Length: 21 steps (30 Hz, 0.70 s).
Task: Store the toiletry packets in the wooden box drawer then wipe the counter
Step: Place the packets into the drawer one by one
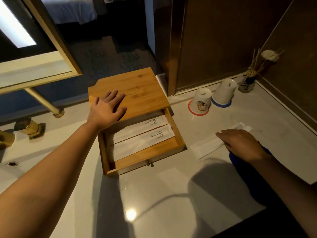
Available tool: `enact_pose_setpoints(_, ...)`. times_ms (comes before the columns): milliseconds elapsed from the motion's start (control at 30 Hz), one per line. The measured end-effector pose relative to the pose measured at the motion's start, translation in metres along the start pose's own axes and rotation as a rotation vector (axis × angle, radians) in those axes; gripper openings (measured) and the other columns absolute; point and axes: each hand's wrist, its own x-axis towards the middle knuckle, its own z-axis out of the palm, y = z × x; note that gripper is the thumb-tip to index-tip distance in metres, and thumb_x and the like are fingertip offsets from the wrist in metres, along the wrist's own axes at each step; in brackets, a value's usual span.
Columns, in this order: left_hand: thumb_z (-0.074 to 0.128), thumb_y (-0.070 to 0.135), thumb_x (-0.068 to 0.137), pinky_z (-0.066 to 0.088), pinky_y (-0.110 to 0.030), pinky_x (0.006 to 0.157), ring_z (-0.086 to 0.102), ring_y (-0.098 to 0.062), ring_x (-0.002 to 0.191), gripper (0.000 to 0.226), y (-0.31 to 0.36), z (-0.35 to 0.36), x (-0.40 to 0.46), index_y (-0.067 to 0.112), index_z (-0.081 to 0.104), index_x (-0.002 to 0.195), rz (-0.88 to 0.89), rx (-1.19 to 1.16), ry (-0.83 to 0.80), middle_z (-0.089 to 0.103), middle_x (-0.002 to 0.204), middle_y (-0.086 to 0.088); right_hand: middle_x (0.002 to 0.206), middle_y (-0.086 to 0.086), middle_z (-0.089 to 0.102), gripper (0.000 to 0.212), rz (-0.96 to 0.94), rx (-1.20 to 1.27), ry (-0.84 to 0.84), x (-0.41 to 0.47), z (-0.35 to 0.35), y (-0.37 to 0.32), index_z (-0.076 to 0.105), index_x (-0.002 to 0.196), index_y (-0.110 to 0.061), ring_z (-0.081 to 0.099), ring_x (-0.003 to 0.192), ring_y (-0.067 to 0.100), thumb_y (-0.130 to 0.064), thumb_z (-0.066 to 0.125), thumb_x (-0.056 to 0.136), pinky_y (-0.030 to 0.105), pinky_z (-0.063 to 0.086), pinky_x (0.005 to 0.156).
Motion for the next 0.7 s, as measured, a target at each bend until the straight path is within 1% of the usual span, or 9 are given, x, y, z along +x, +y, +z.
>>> enact_pose_setpoints(67,0.023,0.062,0.089,0.005,-0.052,0.117,0.009,-0.021,0.147,0.063,0.000,0.000,0.000,0.037,0.018,0.146,-0.002,0.002,0.000,0.015,0.159,0.002,0.060,0.009,0.064,0.024,-0.020,-0.003,0.043,0.001,0.002,-0.003,0.064,0.076,-0.005,0.060,0.051,0.026,0.009,0.070,0.057,0.028,0.045,0.048)
enact_pose_setpoints(133,0.023,0.062,0.089,0.005,-0.053,0.117,0.009,-0.021,0.147,0.062,0.000,-0.001,0.000,0.037,0.018,0.146,-0.004,0.005,0.002,0.015,0.159,0.002,0.052,0.007,0.055,0.024,-0.049,0.024,0.125,0.002,0.008,-0.002,0.054,0.062,-0.007,0.052,0.044,0.022,0.011,0.068,0.058,0.027,0.035,0.046)
enact_pose_setpoints(233,0.023,0.061,0.089,0.005,-0.053,0.117,0.010,-0.022,0.147,0.062,0.000,-0.001,0.000,0.037,0.019,0.146,-0.004,0.002,0.008,0.016,0.159,0.003,0.050,0.008,0.056,0.025,-0.038,0.065,0.228,0.000,0.009,-0.007,0.056,0.058,-0.008,0.052,0.042,0.024,0.011,0.074,0.057,0.031,0.045,0.043)
enact_pose_setpoints(300,0.023,0.062,0.088,0.005,-0.053,0.117,0.010,-0.022,0.147,0.063,0.000,-0.001,0.000,0.037,0.020,0.146,-0.001,-0.005,0.009,0.016,0.159,0.003,0.055,0.009,0.063,0.014,0.014,0.069,0.330,0.000,0.002,-0.014,0.066,0.066,-0.008,0.058,0.045,0.027,0.003,0.074,0.064,0.032,0.050,0.043)
enact_pose_setpoints(333,0.023,0.062,0.088,0.005,-0.053,0.117,0.011,-0.022,0.147,0.063,0.001,-0.001,0.000,0.037,0.020,0.146,0.000,-0.008,0.012,0.016,0.159,0.002,0.061,0.010,0.068,0.005,0.023,0.073,0.402,0.001,-0.004,-0.019,0.070,0.074,-0.008,0.062,0.050,0.028,-0.004,0.069,0.073,0.032,0.052,0.046)
enact_pose_setpoints(400,0.024,0.062,0.088,0.005,-0.052,0.117,0.011,-0.022,0.147,0.063,0.001,-0.001,0.000,0.037,0.020,0.146,-0.001,-0.009,0.017,0.017,0.159,0.002,0.075,0.012,0.074,0.023,0.012,0.116,0.543,0.003,-0.021,-0.031,0.073,0.089,-0.005,0.069,0.061,0.028,-0.017,0.053,0.085,0.033,0.056,0.056)
enact_pose_setpoints(533,0.025,0.061,0.087,0.005,-0.053,0.117,0.010,-0.022,0.147,0.063,0.002,-0.001,0.000,0.037,0.021,0.146,-0.004,-0.023,0.016,0.017,0.159,0.002,0.083,0.016,0.075,0.029,-0.158,0.180,0.766,0.016,-0.062,-0.079,0.072,0.095,0.000,0.072,0.070,0.025,-0.020,0.052,0.091,0.031,0.056,0.071)
enact_pose_setpoints(600,0.025,0.061,0.087,0.005,-0.053,0.117,0.010,-0.022,0.147,0.063,0.002,-0.001,0.000,0.037,0.021,0.146,-0.002,-0.024,0.014,0.017,0.159,0.001,0.085,0.014,0.076,0.025,-0.240,0.202,0.795,0.023,-0.077,-0.113,0.072,0.096,-0.002,0.072,0.075,0.022,-0.019,0.053,0.091,0.029,0.055,0.074)
enact_pose_setpoints(700,0.025,0.060,0.088,0.006,-0.053,0.117,0.010,-0.022,0.147,0.063,0.001,-0.001,0.000,0.037,0.020,0.146,-0.002,-0.014,0.012,0.016,0.159,0.001,0.090,0.009,0.076,0.025,-0.318,0.253,0.732,0.033,-0.084,-0.156,0.071,0.098,-0.007,0.071,0.082,0.019,-0.023,0.052,0.092,0.027,0.055,0.076)
